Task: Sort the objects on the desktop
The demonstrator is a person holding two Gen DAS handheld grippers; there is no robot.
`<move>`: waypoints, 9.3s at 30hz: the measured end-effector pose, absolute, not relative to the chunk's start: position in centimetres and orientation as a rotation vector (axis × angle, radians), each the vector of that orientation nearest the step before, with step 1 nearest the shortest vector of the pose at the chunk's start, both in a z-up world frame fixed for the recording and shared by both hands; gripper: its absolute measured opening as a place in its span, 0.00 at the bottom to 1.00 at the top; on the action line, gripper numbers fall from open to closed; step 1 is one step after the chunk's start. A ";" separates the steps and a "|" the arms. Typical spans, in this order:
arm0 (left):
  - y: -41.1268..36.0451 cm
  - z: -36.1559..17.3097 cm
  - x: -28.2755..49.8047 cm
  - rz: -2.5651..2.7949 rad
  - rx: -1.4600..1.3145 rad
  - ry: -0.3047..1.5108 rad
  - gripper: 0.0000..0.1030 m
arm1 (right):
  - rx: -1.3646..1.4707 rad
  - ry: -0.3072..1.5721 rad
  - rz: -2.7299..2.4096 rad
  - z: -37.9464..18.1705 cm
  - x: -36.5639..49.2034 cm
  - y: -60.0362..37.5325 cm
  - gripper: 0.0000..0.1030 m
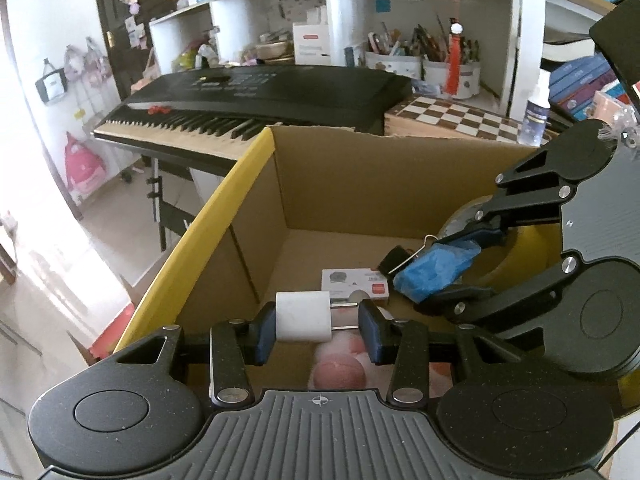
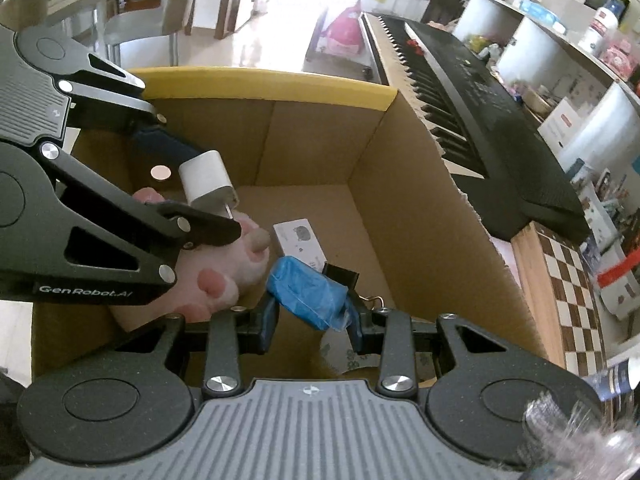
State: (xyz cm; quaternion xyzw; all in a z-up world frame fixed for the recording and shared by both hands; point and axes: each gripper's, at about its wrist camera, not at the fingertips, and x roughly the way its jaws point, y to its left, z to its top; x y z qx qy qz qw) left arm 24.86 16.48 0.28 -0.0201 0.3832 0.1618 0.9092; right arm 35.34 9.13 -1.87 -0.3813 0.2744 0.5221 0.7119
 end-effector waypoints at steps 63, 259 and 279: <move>17.2 3.6 5.0 0.289 -0.146 0.556 0.73 | -0.088 0.501 0.356 2.7 11.8 -3.0 0.62; -0.6 2.8 12.8 0.182 -0.100 0.564 0.42 | -0.013 0.719 0.475 0.3 20.0 -19.1 0.65; 6.4 1.8 3.7 0.113 -0.136 0.614 0.42 | -0.043 0.770 0.491 0.0 9.8 -10.9 0.65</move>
